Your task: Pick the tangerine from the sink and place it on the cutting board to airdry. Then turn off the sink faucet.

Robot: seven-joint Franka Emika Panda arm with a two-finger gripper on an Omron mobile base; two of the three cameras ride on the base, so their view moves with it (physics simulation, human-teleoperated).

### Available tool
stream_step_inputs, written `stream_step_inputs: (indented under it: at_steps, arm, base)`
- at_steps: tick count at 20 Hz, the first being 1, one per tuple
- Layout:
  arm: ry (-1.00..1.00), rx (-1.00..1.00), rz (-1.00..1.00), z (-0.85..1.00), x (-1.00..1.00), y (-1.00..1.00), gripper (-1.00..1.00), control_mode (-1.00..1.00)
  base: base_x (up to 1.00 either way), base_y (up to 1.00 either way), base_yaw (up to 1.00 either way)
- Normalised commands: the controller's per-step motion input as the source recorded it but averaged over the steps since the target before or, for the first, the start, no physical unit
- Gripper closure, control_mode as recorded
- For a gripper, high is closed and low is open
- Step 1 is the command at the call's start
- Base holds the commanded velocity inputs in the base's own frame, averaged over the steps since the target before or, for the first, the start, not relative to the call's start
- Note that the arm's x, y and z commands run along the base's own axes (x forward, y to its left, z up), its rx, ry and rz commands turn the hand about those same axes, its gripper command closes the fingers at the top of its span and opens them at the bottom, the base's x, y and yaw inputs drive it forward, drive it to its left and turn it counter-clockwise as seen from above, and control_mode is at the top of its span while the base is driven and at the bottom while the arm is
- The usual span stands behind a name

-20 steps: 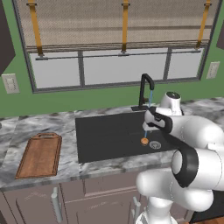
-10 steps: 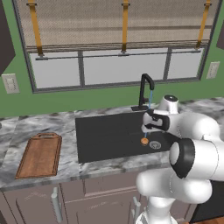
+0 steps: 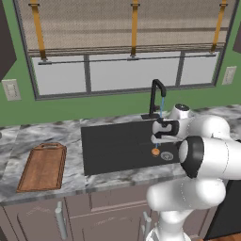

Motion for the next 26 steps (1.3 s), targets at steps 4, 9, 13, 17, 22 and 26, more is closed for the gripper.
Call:
stream_step_inputs:
  at_steps: [4, 9, 13, 17, 22, 26]
  arm:
    - [0.03, 0.02, 0.00, -0.15, 0.14, -0.04, -1.00, -1.00]
    - [0.03, 0.01, 0.00, -0.20, 0.15, -0.03, -1.00, -1.00]
    - [0.03, 0.00, 0.00, -0.20, 0.16, -0.02, -1.00, -1.00]
    - [0.03, 0.00, 0.00, -0.20, 0.18, 0.00, -1.00, -1.00]
    - [0.03, 0.00, 0.00, -0.19, 0.16, 0.00, -1.00, -1.00]
    - [0.03, 0.00, 0.00, -0.20, 0.15, 0.00, -1.00, -1.00]
  base:
    - [0.00, 0.00, 0.00]
    - [0.00, 0.00, 0.00]
    - [0.00, 0.00, 0.00]
    - [0.00, 0.00, 0.00]
    - [0.00, 0.00, 0.00]
    - [0.00, 0.00, 0.00]
